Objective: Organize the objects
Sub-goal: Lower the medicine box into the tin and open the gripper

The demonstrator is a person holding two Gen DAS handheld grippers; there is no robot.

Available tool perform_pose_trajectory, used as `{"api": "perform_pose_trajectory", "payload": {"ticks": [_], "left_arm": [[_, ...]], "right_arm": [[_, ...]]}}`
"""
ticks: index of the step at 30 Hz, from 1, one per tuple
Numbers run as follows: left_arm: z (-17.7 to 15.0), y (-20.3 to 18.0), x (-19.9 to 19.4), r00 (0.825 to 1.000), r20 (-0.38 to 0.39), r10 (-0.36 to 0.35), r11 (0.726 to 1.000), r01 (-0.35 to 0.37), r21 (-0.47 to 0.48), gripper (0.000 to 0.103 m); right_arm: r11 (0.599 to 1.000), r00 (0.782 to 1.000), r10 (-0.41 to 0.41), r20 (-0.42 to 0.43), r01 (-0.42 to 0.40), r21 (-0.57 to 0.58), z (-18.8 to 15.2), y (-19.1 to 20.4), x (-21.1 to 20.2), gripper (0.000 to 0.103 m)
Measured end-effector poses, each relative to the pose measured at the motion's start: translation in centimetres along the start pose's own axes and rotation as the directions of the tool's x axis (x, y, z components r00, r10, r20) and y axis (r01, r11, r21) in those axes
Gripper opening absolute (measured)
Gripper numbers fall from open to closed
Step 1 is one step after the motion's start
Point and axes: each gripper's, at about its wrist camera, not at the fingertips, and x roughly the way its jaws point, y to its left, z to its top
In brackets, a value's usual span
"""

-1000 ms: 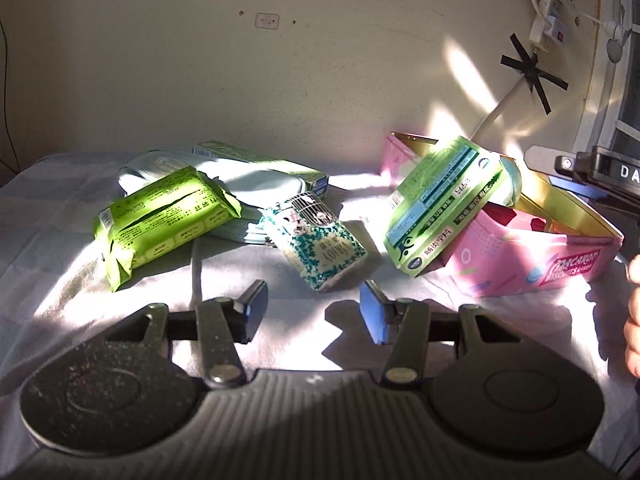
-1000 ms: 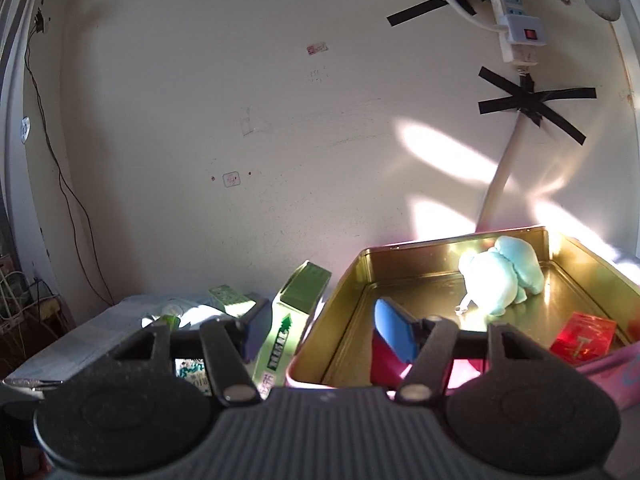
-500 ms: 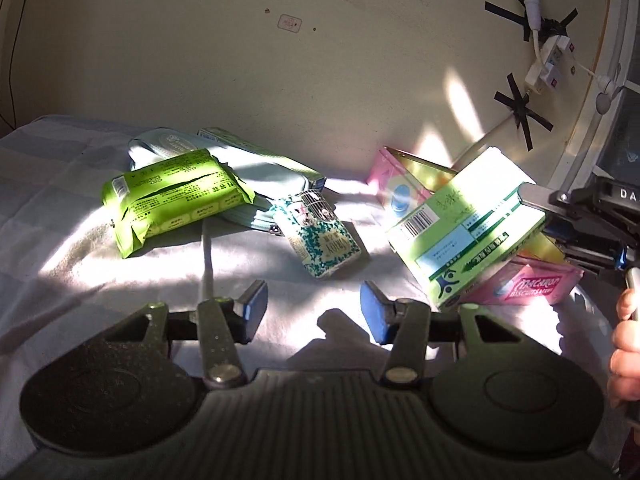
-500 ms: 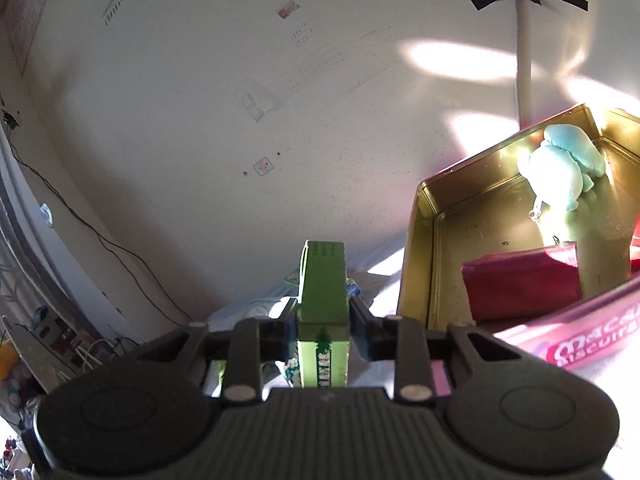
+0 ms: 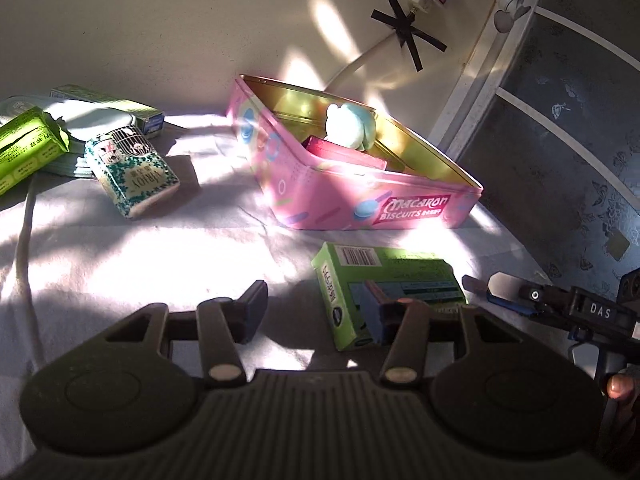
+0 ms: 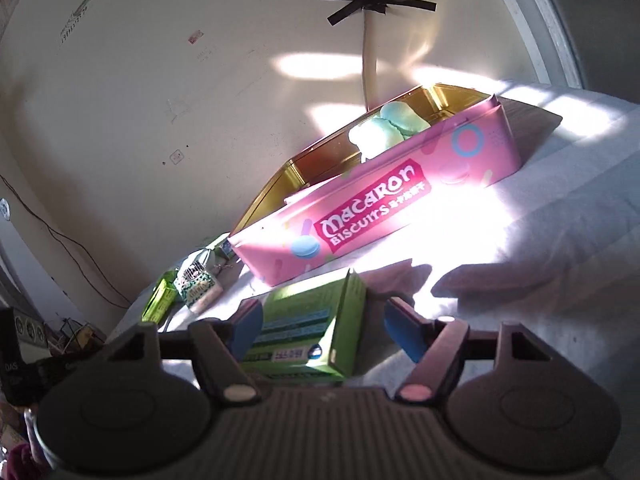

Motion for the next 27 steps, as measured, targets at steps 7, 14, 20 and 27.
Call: {"api": "perform_pose_trajectory", "payload": {"ticks": [7, 14, 20, 27], "left_arm": [[0.0, -2.0, 2.3, 0.997, -0.072, -0.024, 0.999, 0.027, 0.041, 0.053], [0.6, -3.1, 5.0, 0.992, -0.118, -0.045, 0.997, 0.053, 0.063, 0.055], [2.8, -4.4, 2.6, 0.999, -0.041, -0.036, 0.993, 0.040, 0.110, 0.053], [10.9, -7.3, 2.6, 0.983, 0.181, -0.022, 0.971, -0.022, 0.238, 0.054]], "right_arm": [[0.933, 0.994, -0.070, -0.081, 0.036, -0.359, -1.9, 2.6, 0.6, 0.084], [0.890, 0.990, -0.080, -0.120, 0.017, -0.456, -2.3, 3.4, 3.4, 0.077], [0.877, 0.990, -0.047, -0.133, -0.023, -0.480, -1.5, 4.3, 4.4, 0.068], [0.859, 0.998, 0.060, 0.025, -0.038, -0.511, 7.2, 6.8, 3.6, 0.065]]}}
